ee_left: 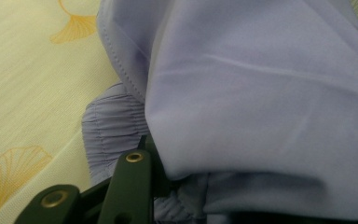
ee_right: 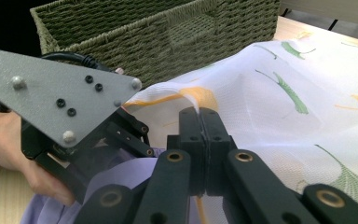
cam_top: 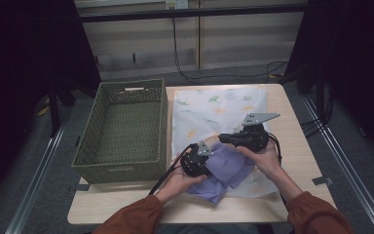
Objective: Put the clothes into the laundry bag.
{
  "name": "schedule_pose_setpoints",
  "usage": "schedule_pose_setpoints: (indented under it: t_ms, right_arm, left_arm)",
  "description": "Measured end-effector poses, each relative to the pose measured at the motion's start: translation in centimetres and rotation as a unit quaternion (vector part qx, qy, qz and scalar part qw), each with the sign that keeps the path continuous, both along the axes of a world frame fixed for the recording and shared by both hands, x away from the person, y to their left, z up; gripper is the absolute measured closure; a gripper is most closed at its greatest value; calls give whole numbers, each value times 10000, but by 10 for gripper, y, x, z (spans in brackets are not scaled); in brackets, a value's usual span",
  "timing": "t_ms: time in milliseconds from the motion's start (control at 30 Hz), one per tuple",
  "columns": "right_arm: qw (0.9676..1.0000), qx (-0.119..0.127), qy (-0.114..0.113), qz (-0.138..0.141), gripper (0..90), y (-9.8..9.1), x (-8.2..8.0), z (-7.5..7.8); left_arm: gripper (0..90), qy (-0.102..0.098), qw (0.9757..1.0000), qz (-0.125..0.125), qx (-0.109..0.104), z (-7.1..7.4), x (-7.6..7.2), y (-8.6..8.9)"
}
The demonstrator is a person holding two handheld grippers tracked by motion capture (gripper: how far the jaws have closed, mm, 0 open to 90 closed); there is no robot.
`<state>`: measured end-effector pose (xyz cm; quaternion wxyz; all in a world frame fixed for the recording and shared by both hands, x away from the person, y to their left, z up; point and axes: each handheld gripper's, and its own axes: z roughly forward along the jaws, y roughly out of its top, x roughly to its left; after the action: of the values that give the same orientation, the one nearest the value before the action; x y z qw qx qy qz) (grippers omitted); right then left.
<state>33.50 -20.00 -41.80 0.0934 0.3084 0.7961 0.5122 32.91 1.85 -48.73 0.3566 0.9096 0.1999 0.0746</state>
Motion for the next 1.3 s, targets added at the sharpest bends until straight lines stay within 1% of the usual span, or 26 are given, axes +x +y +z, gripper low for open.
schedule_pose_setpoints:
  t_ms: [33, 67, 100, 133, 167, 233, 300, 333, 433, 467, 500, 600, 700, 733, 800, 833, 900, 933, 967, 1000, 1067, 1100, 1167, 1200, 1233, 1300]
  right_arm:
    - [10000, -19, -4, -8, 899, 0, 0, 0]
    - [10000, -31, -10, 4, 900, 0, 0, 0]
    - [10000, -20, -3, -7, 900, 1, 1, -1]
    - [10000, -21, 10, -16, 899, 1, 2, -2]
    - [10000, -38, 12, -4, 899, 0, 2, -3]
    - [10000, -51, 26, -10, 899, 0, 3, -4]
    - [10000, -43, 32, -40, 899, -1, 3, -4]
    - [10000, -18, 12, -71, 899, -2, 3, -4]
    - [10000, 10, -11, -70, 899, -2, 2, -3]
    - [10000, 21, -11, -62, 899, -2, 2, -3]
    - [10000, 25, -13, -54, 900, -3, 2, -3]
    - [10000, 58, -13, -76, 899, -4, 3, -2]
    - [9999, 78, 8, -89, 899, -5, 4, -2]
    - [9999, 84, 4, -86, 899, -5, 4, -2]
    - [9999, 111, -9, -74, 899, -5, 4, -1]
    - [9999, 111, -14, -82, 899, -5, 4, 0]
    - [9999, 160, 18, -62, 899, -4, 4, -1]
    - [9999, 130, 14, -52, 899, -4, 4, -1]
    - [9999, 104, 0, -46, 899, -3, 4, -1]
    - [9999, 106, -3, -36, 899, -2, 4, -1]
    - [10000, 87, -1, -44, 899, -3, 4, -1]
    - [9999, 100, -8, -53, 899, -4, 4, -2]
    - [9999, 108, -7, -78, 898, -5, 5, -2]
    - [9999, 114, -13, -98, 898, -6, 5, -2]
    - [9999, 111, -10, -96, 898, -6, 5, -2]
    - [9999, 131, 0, -86, 898, -6, 5, -2]
  left_arm:
    - [640, -13, 10000, -17, 8, 0, 1, 0]
    - [621, 71, 9999, 42, -106, -1, 0, 0]
    - [602, 76, 10000, 1, -50, 1, 1, 1]
    - [584, 46, 9999, 20, -93, 1, 1, 1]
    - [570, 94, 9997, 27, -221, 1, 0, 2]
    - [529, -31, 9992, -33, -392, 5, -2, 4]
    - [490, -47, 9990, -91, -432, 8, -3, 6]
    - [466, -16, 9987, -67, -514, 8, -3, 5]
    - [382, 12, 9983, -51, -587, 12, -6, 7]
    - [364, -18, 9976, -49, -684, 14, -7, 7]
    - [362, -45, 9978, -81, -649, 16, -7, 8]
    - [314, -48, 9959, -86, -896, 23, -10, 13]
    - [274, -49, 9949, -46, -1003, 29, -14, 17]
    - [274, -67, 9947, -66, -1020, 32, -15, 19]
    - [272, 0, 9948, 92, -1011, 35, -18, 21]
    - [254, 4, 9950, 90, -993, 36, -19, 22]
    - [253, -116, 9956, 102, -922, 39, -22, 24]
    - [248, -89, 9957, 107, -914, 40, -23, 26]
    - [245, -50, 9948, 134, -1009, 42, -24, 29]
    - [246, -47, 9945, 110, -1041, 44, -26, 31]
    - [287, -49, 9936, 20, -1132, 48, -31, 37]
    - [326, -66, 9939, -48, -1099, 51, -35, 40]
    - [372, -216, 9937, 54, -1097, 54, -44, 44]
    - [404, -147, 9929, -68, -1174, 54, -49, 48]
    - [454, -150, 9930, -96, -1166, 53, -53, 51]
    - [447, -2, 9933, -187, -1137, 50, -57, 54]
